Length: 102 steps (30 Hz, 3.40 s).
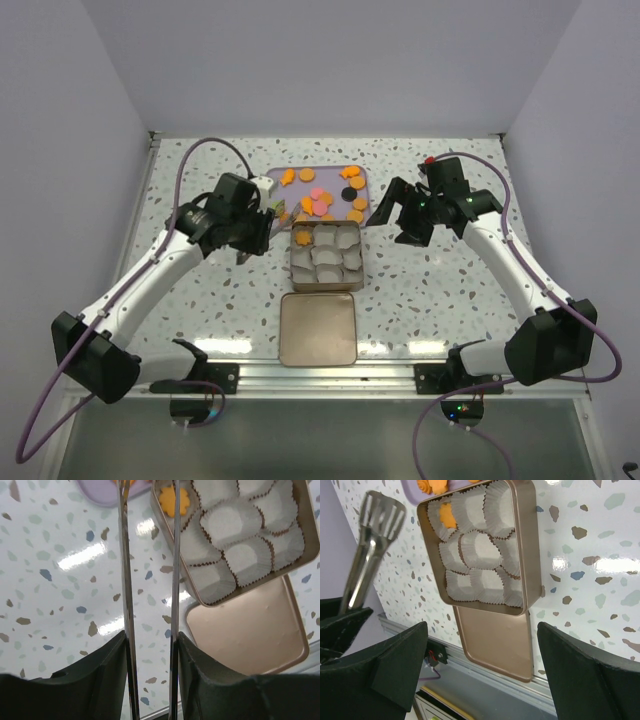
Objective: Pack the cookies
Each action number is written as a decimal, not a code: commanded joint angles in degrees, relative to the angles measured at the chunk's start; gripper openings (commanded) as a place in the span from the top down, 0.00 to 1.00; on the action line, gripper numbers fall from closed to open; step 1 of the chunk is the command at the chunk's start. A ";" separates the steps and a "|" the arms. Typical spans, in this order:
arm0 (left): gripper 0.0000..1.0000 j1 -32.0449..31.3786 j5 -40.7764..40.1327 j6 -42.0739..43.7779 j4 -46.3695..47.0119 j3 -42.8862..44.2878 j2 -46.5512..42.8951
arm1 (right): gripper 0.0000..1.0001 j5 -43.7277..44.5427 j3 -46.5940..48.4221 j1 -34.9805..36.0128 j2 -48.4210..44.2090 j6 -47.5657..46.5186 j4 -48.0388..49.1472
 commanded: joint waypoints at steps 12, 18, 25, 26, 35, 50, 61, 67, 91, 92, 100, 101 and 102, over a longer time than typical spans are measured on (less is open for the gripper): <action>0.48 1.20 -9.81 -3.98 1.67 11.00 11.20 | 0.06 0.00 1.83 -0.14 -0.61 0.14 -0.79; 0.48 1.72 -7.88 -5.03 3.88 11.79 15.77 | 0.06 -0.53 2.53 -0.14 0.00 -1.00 -1.85; 0.50 2.25 -7.35 -6.18 2.91 15.13 19.37 | 0.07 -0.35 3.59 -0.14 0.62 -2.76 -3.08; 0.50 2.43 -7.08 -6.61 2.65 15.30 20.07 | 0.06 -0.44 3.76 -0.14 0.71 -2.93 -3.17; 0.50 3.13 -8.13 -8.02 0.81 17.41 23.06 | 0.06 -0.88 4.65 -0.06 1.94 -4.08 -3.69; 0.50 3.92 -9.81 -9.25 -1.57 18.03 25.35 | 0.07 -1.93 3.94 -0.14 2.90 -4.34 -3.26; 0.51 3.92 -7.87 -9.69 -0.61 16.80 27.20 | 0.07 -1.85 4.56 -0.14 3.26 -4.61 -3.61; 0.57 3.92 -7.70 -9.43 -0.69 16.89 27.72 | 0.07 -2.11 4.38 -0.14 3.34 -4.34 -3.70; 0.67 2.69 7.59 -4.08 2.64 18.39 12.53 | 0.07 -0.26 4.30 -0.14 2.03 -4.52 -4.84; 0.67 2.00 8.21 -3.63 2.82 16.99 11.82 | 0.07 -0.26 3.60 -0.14 1.76 -4.34 -4.75; 0.67 -1.00 11.37 -2.57 4.23 9.34 6.02 | 0.07 -0.70 0.69 -0.14 -0.08 -2.94 -3.52; 0.68 -1.52 11.55 -2.66 4.32 8.20 5.67 | 0.07 -0.53 0.26 -0.23 -0.35 -2.76 -3.43; 0.68 -1.79 11.38 -2.84 4.58 7.66 5.06 | 0.07 -0.44 -0.01 -0.06 -0.52 -2.59 -3.34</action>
